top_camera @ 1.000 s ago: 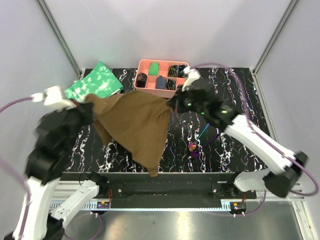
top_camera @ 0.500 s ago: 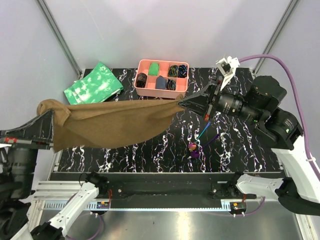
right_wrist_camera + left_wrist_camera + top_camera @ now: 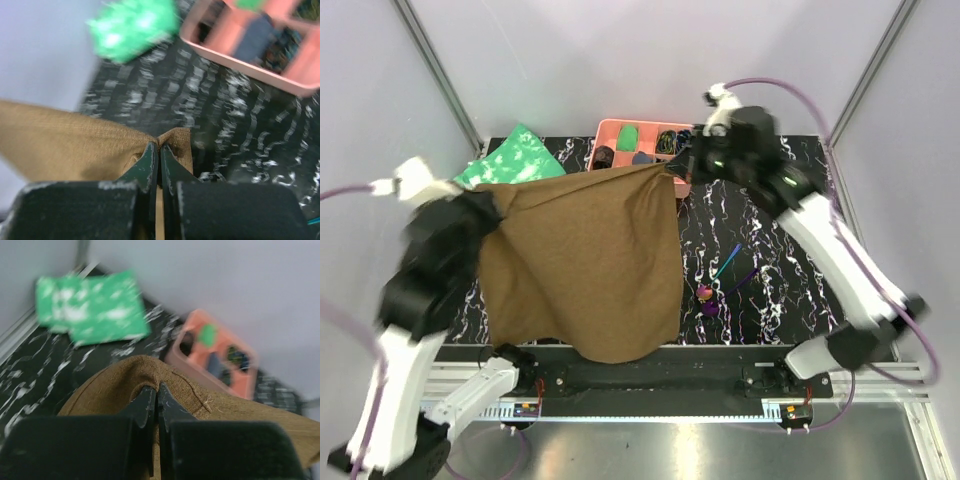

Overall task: Fold the napkin into a case and place the utensils inside
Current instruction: Flatten out the crumpled napkin at the center of the board.

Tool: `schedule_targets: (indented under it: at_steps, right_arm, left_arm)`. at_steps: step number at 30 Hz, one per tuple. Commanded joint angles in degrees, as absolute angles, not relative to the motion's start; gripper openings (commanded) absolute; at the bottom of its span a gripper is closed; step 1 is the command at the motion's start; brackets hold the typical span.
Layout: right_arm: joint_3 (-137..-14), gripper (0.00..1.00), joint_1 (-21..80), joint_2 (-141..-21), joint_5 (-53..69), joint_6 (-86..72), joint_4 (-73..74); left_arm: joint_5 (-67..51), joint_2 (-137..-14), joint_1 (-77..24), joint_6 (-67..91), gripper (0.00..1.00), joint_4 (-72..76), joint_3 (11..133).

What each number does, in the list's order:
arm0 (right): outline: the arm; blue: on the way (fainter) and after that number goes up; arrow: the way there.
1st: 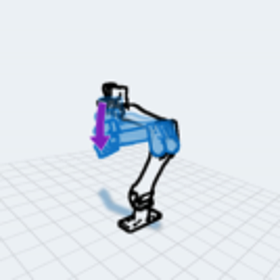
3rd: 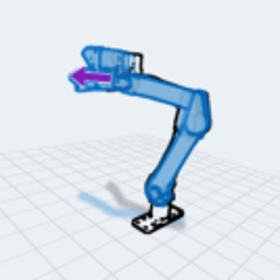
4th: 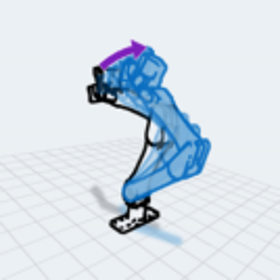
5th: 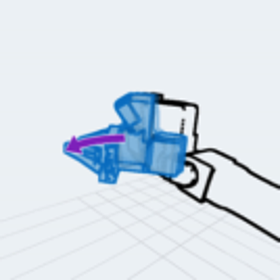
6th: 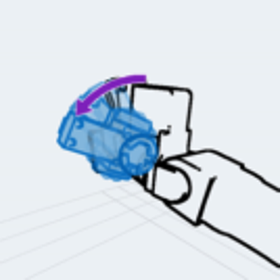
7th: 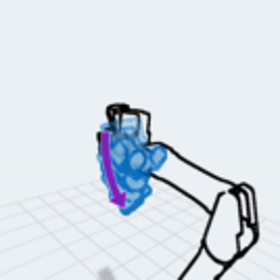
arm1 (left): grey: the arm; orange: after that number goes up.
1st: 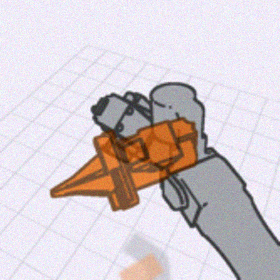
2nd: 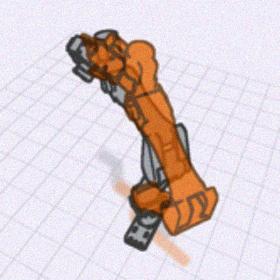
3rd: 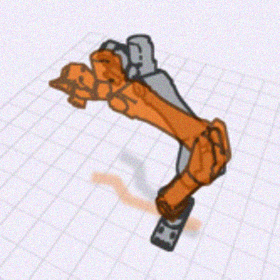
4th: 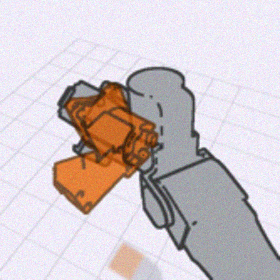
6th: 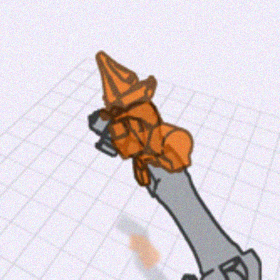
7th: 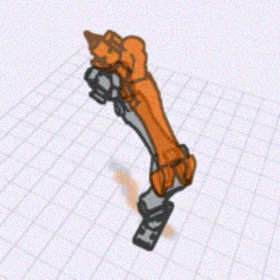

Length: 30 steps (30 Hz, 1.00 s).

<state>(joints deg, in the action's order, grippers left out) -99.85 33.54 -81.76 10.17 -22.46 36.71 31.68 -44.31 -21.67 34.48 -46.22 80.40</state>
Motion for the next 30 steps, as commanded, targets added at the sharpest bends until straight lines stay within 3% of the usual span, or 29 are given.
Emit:
schedule_targets:
  at_steps: [1, 5, 6, 7, 8, 9, 10, 11, 15, 16, 24, 27, 30]
  right_arm:
    - [-101.95, 0.0, 28.39, -97.09, 8.61, -20.39, 37.71]
    - [-108.09, 0.0, 25.85, -113.76, 10.63, -19.34, 40.15]
    - [-111.5, 0.0, 25.14, -116.08, 9.76, -18.9, 41.21]
    - [-112.66, 0.1, 24.96, -118.02, 8.54, -18.72, 41.74]
    - [-113.98, 0.33, 24.79, -121.17, 8.09, -17.15, 42.01]
    - [-117.04, 0.45, 24.79, -122.33, 6.08, -16.36, 42.71]
    - [-118.55, 0.51, 24.79, -123.13, 4.41, -15.83, 45.5]
    - [-119.52, 0.59, 24.79, -123.4, 3.26, -14.52, 46.75]
    - [-113.06, 0.89, 24.87, -118.84, -1.56, -13.62, 47.29]
    - [-110.59, 0.92, 24.87, -117.44, -1.41, -13.71, 46.24]
    - [-77.21, 0.93, 29.34, -101.87, 6.76, -20.47, 27.19]
    - [-75.15, 0.92, 33.03, -103.0, 6.24, -21.71, 21.02]
    - [-77.34, 0.88, 34.8, -106.34, 7.82, -21.97, 21.35]
  left_arm:
    - [42.56, -59.47, -16.28, 40.5, 0.0, -44.83, 71.82]
    - [36.04, -75.2, -9.25, 44.81, 0.01, -40.88, 69.43]
    - [34.56, -81.85, -8.18, 43.95, 0.09, -39.83, 70.04]
    - [33.15, -85.48, -7.13, 43.16, 0.3, -39.12, 71.61]
    - [32.44, -88.74, -5.64, 42.81, 0.49, -41.2, 77.2]
    - [34.17, -92.51, -5.54, 42.8, 0.69, -43.13, 79.43]
    - [34.97, -93.24, -5.45, 42.37, 0.86, -43.5, 80.58]
    - [33.33, -93.51, -4.84, 41.49, 0.96, -43.59, 82.94]
    - [28.58, -87.56, -4.92, 40.51, 0.99, -43.69, 82.01]
    - [26.82, -85.8, -4.92, 40.52, 0.99, -42.46, 80.17]
    - [4.68, -76.46, -2.73, 37.89, 0.91, -29.12, 57.58]
    - [2.64, -79.53, -2.29, 34.9, 0.9, -27.16, 57.74]
    - [4.13, -82.78, -1.85, 28.77, 0.98, -24.63, 64.22]
